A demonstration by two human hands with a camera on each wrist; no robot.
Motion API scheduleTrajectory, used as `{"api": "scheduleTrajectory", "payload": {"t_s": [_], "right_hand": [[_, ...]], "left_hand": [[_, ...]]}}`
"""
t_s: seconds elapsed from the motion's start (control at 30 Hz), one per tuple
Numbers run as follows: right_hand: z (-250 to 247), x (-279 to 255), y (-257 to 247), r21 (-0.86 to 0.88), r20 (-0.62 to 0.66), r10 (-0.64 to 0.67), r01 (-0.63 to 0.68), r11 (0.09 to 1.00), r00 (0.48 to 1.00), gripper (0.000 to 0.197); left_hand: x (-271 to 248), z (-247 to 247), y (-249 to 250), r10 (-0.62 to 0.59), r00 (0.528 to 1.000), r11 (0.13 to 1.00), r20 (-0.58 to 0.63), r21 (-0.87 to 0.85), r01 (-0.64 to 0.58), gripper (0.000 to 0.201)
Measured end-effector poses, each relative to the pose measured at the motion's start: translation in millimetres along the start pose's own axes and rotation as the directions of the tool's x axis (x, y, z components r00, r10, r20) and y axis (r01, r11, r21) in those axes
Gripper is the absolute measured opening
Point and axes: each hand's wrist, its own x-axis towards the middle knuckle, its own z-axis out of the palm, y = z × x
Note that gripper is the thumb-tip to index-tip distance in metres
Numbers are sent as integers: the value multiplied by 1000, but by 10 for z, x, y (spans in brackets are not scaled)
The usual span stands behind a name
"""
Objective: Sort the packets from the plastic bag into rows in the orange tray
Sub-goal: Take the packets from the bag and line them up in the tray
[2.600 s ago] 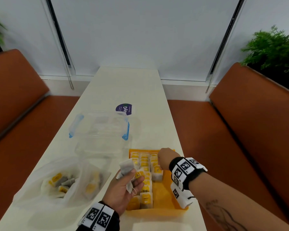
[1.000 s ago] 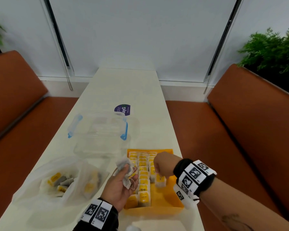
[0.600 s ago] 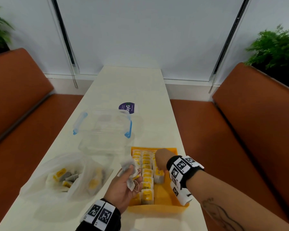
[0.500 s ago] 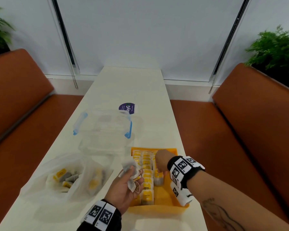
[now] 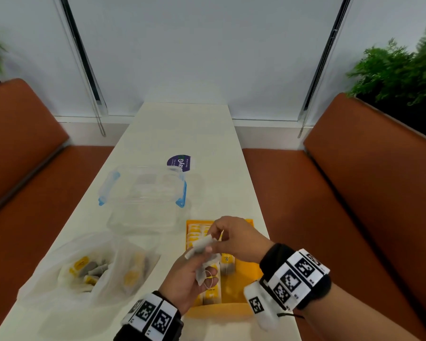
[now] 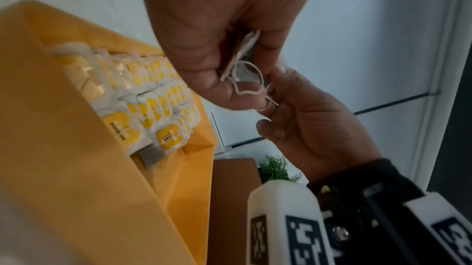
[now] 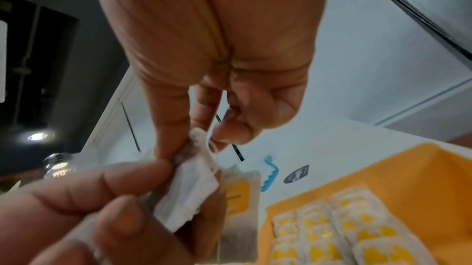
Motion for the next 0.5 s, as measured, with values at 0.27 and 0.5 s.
{"api": "scheduleTrajectory", "payload": {"t_s": [0.27, 0.5], "right_hand": [[-27, -159, 47, 325, 17, 42, -45, 945, 999, 24], [99, -195, -24, 163, -135, -48, 70, 984, 990, 33]], "left_hand": [[-8, -49, 4, -77, 997, 992, -28, -105, 74, 20], [-6, -19, 36, 20, 999, 999, -25, 42, -19, 14]]}}
